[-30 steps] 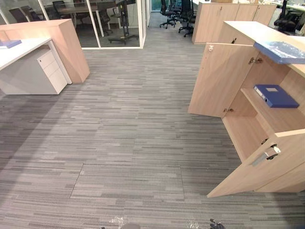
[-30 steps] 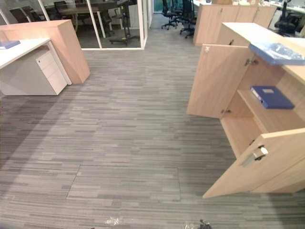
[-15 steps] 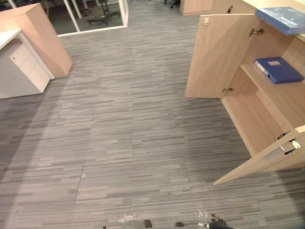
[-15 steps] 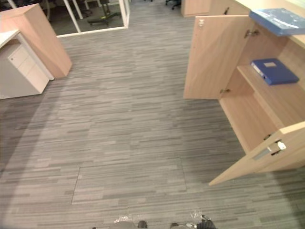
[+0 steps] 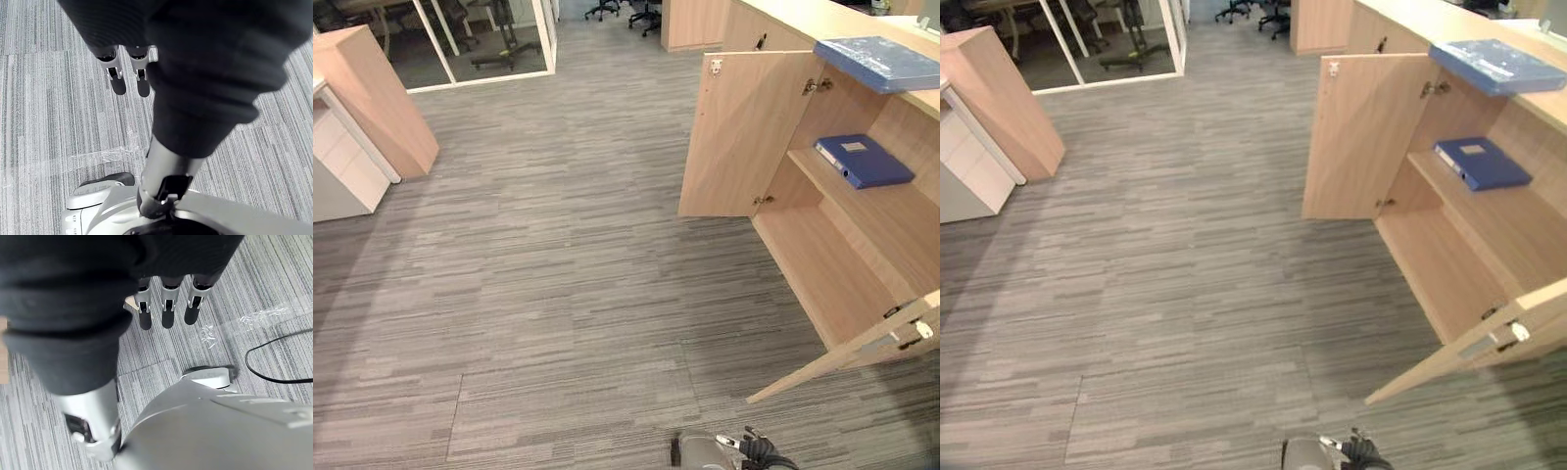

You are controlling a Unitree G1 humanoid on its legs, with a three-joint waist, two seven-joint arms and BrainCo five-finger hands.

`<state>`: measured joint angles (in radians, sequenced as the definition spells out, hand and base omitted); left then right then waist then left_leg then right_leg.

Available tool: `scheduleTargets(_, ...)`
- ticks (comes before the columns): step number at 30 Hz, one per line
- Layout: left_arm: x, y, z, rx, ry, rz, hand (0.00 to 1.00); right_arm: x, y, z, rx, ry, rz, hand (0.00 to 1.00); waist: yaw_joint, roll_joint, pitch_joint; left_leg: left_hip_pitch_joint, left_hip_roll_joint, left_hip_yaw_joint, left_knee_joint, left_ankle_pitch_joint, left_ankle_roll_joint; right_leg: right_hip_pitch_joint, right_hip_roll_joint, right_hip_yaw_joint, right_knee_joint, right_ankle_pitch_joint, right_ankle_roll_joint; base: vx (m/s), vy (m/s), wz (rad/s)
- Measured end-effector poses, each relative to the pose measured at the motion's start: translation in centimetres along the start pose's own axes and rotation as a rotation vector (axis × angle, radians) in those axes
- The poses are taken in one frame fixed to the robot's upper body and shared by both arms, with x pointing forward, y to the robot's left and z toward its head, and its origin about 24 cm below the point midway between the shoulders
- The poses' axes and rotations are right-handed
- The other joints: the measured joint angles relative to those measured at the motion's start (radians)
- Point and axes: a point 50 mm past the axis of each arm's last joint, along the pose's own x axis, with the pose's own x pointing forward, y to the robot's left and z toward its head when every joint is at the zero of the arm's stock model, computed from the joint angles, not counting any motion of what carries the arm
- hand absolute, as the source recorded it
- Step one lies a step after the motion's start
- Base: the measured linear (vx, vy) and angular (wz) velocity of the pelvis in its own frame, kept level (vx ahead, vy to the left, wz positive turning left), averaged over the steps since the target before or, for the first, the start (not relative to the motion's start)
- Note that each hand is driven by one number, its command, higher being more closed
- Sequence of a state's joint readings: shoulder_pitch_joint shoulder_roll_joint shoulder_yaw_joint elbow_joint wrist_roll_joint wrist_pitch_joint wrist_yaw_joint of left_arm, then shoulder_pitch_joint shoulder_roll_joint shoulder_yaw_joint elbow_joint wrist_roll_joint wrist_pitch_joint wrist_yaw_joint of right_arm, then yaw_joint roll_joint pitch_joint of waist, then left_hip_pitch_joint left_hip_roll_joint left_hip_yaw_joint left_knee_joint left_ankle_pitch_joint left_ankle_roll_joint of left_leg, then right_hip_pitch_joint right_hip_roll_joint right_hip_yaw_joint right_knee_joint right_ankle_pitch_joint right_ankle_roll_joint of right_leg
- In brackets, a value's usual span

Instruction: Walk over to the cabinet, pick up the folder, carry it to the office cabinet, place the folder inside the office cabinet, then close the office cabinet door

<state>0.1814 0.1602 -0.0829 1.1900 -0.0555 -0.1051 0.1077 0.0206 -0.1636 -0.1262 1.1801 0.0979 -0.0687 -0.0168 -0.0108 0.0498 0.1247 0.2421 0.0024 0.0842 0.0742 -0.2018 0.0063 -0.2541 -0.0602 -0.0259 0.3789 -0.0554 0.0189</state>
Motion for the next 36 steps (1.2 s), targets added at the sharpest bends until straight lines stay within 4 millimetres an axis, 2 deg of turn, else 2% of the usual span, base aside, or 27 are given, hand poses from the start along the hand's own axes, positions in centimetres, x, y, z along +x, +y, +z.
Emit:
scheduleTargets(1,0.0,-0.1,-0.1,0.005,0.002,-0.003,0.0,0.0,-0.1,0.1,-0.002,-0.001,-0.004,0.0,0.0,0.011,-0.002,0.002,0.016,0.003,0.001,-0.002,-0.005,0.015,0.018,-0.001,-0.022,0.01,-0.006,0.25,-0.179,-0.3)
scheduleTargets(3,0.0,0.0,-0.1,0.015,0.007,-0.001,0.0,0.1,0.1,0.2,0.0,0.0,0.001,0.0,-0.004,0.006,0.004,0.023,0.05,0.009,0.002,0.005,-0.016,0.04,0.053,0.001,-0.036,0.016,-0.013,0.2,-0.204,-0.4)
scheduleTargets(5,0.0,0.2,-0.2,0.008,0.014,0.005,0.0,0.0,0.2,-0.2,0.006,0.011,0.002,0.0,-0.012,0.006,0.003,0.029,0.054,0.009,0.0,0.025,-0.035,0.047,0.059,0.003,-0.044,0.011,-0.019,0.09,-0.125,-0.15)
scheduleTargets(8,-0.1,0.1,-0.6,-0.023,0.027,0.01,0.0,-0.3,-0.2,-1.7,0.018,0.052,-0.009,0.0,-0.019,0.008,0.001,0.033,0.065,-0.008,0.022,0.04,-0.048,0.105,0.065,-0.01,-0.12,0.017,-0.025,0.01,-0.056,0.18)
scheduleTargets(9,-0.1,0.3,-0.9,-0.036,0.033,0.018,0.0,-0.5,-0.2,-2.5,0.02,0.077,-0.011,0.0,-0.019,-0.004,-0.007,0.016,0.075,-0.026,0.071,0.034,-0.057,0.135,0.067,-0.026,-0.169,0.019,-0.026,-0.01,-0.068,0.31)
scheduleTargets(11,-0.1,0.5,-0.7,-0.053,0.017,0.026,0.0,-0.7,-0.2,-3.2,0.038,0.099,-0.013,0.0,-0.016,-0.007,-0.016,-0.058,0.09,-0.032,0.233,0.011,-0.09,0.182,0.074,-0.031,-0.235,0.019,-0.026,0.01,-0.084,0.26)
scheduleTargets(12,-0.1,0.6,-0.2,-0.071,-0.007,0.032,0.0,-0.7,-0.3,-3.4,0.049,0.108,-0.015,0.0,-0.013,-0.008,-0.016,-0.137,0.103,-0.029,0.394,0.006,-0.097,0.206,0.08,-0.031,-0.269,0.019,-0.027,0.02,-0.098,0.04)
scheduleTargets(13,-0.1,0.7,0.2,-0.086,-0.032,0.036,0.0,-0.8,-0.5,-3.6,0.058,0.114,-0.019,0.0,-0.004,-0.001,-0.019,-0.21,0.135,-0.015,0.559,0.011,-0.102,0.228,0.1,-0.03,-0.29,0.019,-0.027,0.03,-0.11,-0.05)
scheduleTargets(15,-0.1,1.0,0.4,-0.119,-0.051,0.044,0.0,-0.9,-0.6,-3.9,0.08,0.123,-0.025,0.0,0.009,0.004,-0.015,-0.258,0.191,0.025,0.704,0.044,-0.119,0.266,0.131,-0.025,-0.304,0.018,-0.027,0.07,-0.075,-0.28)
scheduleTargets(16,-0.1,1.3,0.4,-0.14,-0.064,0.045,0.0,-1.0,-0.7,-4.3,0.088,0.133,-0.029,0.0,0.024,0.002,-0.013,-0.277,0.226,0.067,0.805,0.049,-0.096,0.303,0.138,-0.019,-0.308,0.02,-0.036,0.13,-0.029,-0.35)
scheduleTargets(17,-0.1,1.3,0.5,-0.149,-0.074,0.045,0.0,-1.0,-0.8,-4.5,0.086,0.143,-0.032,0.0,0.028,0.002,-0.011,-0.299,0.228,0.094,0.839,0.002,-0.072,0.316,0.137,0.015,-0.309,0.02,-0.049,0.12,-0.016,-0.25)
scheduleTargets(19,-0.2,1.2,0.7,-0.159,-0.085,0.044,0.0,-1.0,-0.8,-4.4,0.085,0.144,-0.032,0.0,0.033,0.0,-0.008,-0.331,0.215,0.113,0.829,-0.044,-0.064,0.323,0.13,0.055,-0.311,0.021,-0.054,0.06,0.056,-0.17)
scheduleTargets(20,-0.2,1.0,0.9,-0.169,-0.093,0.042,0.0,-0.9,-0.8,-4.2,0.077,0.139,-0.028,0.0,0.042,0.0,-0.006,-0.36,0.196,0.12,0.771,-0.073,-0.064,0.324,0.117,0.085,-0.312,0.021,-0.054,0.09,0.16,-0.49)
scheduleTargets(22,-0.2,0.6,1.0,-0.18,-0.096,0.042,0.0,-0.9,-0.7,-3.9,0.065,0.133,-0.024,0.0,0.057,0.0,-0.004,-0.368,0.167,0.1,0.582,-0.082,-0.074,0.325,0.097,0.121,-0.315,0.021,-0.053,0.09,0.198,-0.58)
scheduleTargets(23,-0.2,0.4,1.1,-0.184,-0.095,0.042,0.0,-0.8,-0.7,-3.8,0.064,0.126,-0.022,0.0,0.056,0.002,-0.003,-0.362,0.15,0.051,0.413,-0.067,-0.095,0.329,0.091,0.139,-0.325,0.02,-0.051,0.12,0.251,-0.43)
scheduleTargets(24,-0.1,0.4,1.2,-0.186,-0.097,0.045,0.0,-0.8,-0.7,-3.6,0.063,0.122,-0.022,0.0,0.053,0.003,0.0,-0.36,0.147,0.011,0.298,-0.022,-0.116,0.333,0.089,0.148,-0.335,0.019,-0.046,0.2,0.308,-0.55)
scheduleTargets(25,-0.1,0.4,1.2,-0.188,-0.094,0.046,0.0,-0.8,-0.7,-3.6,0.04,0.121,-0.02,0.0,0.061,0.017,0.009,-0.314,0.129,0.017,0.226,0.064,-0.115,0.364,0.089,0.173,-0.363,0.024,-0.03,0.22,0.253,-0.47)
scheduleTargets(27,0.0,0.3,1.5,-0.184,-0.097,0.043,0.0,-0.8,-0.7,-3.6,0.0,0.119,-0.01,0.0,0.059,0.016,0.014,-0.297,0.107,0.018,0.216,0.056,-0.102,0.373,0.095,0.173,-0.297,0.014,-0.025,0.28,0.173,-0.26)
scheduleTargets(28,0.0,0.2,1.6,-0.184,-0.096,0.039,0.0,-0.8,-0.6,-3.7,-0.006,0.121,-0.007,0.0,0.057,0.014,0.019,-0.296,0.083,0.02,0.251,0.042,-0.078,0.402,0.087,0.169,-0.314,-0.001,-0.038,0.28,0.136,-0.13)
scheduleTargets(30,0.1,-0.3,1.7,-0.2,-0.088,0.032,0.0,-0.8,-0.7,-3.5,-0.012,0.118,-0.009,0.0,0.055,0.02,0.027,-0.293,0.064,0.03,0.307,0.014,-0.036,0.442,0.063,0.178,-0.342,-0.022,-0.016,0.25,0.197,-0.13)
scheduleTargets(33,0.0,-0.3,1.3,-0.232,-0.07,0.037,0.0,-0.8,-0.7,-3.6,-0.021,0.125,-0.005,0.0,0.06,0.017,0.019,-0.278,0.038,0.01,0.333,0.01,-0.03,0.445,0.04,0.222,-0.336,-0.024,-0.015,0.19,0.188,-0.27)
scheduleTargets(36,-0.1,-0.3,0.6,-0.245,-0.049,0.042,0.0,-0.8,-0.7,-3.7,-0.044,0.127,0.003,0.0,0.062,0.011,-0.015,-0.274,0.015,0.009,0.296,-0.01,-0.009,0.4,0.021,0.262,-0.309,-0.063,0.011,0.11,0.096,-0.44)
